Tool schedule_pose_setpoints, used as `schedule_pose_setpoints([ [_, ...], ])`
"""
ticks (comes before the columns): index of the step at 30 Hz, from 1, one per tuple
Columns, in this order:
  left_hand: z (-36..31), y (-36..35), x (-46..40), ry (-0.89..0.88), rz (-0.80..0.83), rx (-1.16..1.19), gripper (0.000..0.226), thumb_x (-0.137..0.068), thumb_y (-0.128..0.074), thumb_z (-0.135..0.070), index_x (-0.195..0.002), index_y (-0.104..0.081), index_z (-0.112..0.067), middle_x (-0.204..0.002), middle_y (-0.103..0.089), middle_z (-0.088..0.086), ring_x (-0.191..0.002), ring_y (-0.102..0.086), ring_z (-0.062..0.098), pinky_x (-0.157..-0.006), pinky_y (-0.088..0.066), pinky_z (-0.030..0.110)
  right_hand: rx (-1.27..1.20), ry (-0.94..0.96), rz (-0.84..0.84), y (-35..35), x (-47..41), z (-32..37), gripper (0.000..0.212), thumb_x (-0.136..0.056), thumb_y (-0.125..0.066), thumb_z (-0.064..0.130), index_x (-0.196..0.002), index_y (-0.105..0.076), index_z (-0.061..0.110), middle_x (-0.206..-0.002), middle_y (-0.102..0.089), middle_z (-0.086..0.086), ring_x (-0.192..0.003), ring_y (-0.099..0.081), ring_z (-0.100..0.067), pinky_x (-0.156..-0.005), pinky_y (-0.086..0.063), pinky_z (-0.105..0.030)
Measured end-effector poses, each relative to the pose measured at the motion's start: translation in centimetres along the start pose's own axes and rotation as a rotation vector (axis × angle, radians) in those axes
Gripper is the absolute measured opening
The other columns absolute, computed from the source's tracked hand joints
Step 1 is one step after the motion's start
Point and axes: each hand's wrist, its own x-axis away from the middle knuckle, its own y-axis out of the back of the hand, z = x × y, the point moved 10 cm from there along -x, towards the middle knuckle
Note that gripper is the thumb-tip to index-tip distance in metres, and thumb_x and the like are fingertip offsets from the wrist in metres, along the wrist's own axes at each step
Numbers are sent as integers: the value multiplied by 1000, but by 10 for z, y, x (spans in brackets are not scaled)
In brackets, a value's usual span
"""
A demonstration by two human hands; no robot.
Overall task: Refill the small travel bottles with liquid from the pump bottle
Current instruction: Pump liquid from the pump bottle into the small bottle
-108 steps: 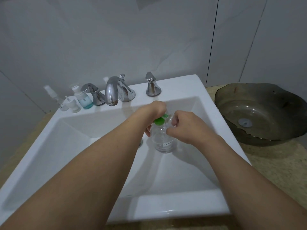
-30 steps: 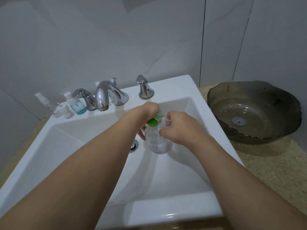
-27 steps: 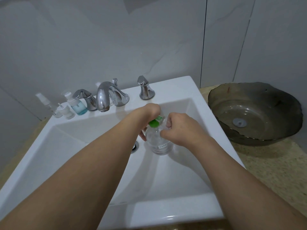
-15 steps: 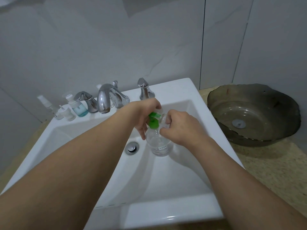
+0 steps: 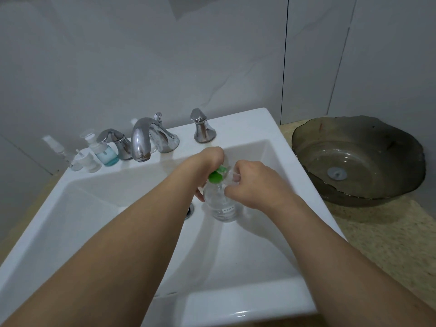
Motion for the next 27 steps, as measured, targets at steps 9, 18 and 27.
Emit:
schedule_pose_setpoints([
  [9, 0, 3, 8, -1, -8, 50, 37, -89, -39, -28, -109, -62, -6, -118, -66, 15, -110, -60, 39, -85, -52, 69, -3, 1, -10, 2, 0, 1, 24, -76, -64, 36, -85, -49, 19, -88, -60, 0, -78, -56, -24, -62, -38, -30],
  [18, -1, -2, 21, 78, 148, 200, 38, -102, -36, -33, -128, -42, -6, -152, -41, 20, -150, -23, 46, -102, -26, 85, -12, 32, -90, 12, -1, 3, 25, -77, -64, 34, -92, -49, 21, -86, -60, 4, -78, -56, -22, -63, -39, -30],
  [27, 1, 5, 0, 17, -12, 72, 31, -91, -42, -21, -105, -64, -4, -115, -65, 16, -105, -60, 40, -82, -52, 72, -33, -5, -15, 2, -1, 0, 25, -75, -65, 35, -85, -50, 19, -86, -59, 2, -78, -57, -23, -61, -40, -30],
])
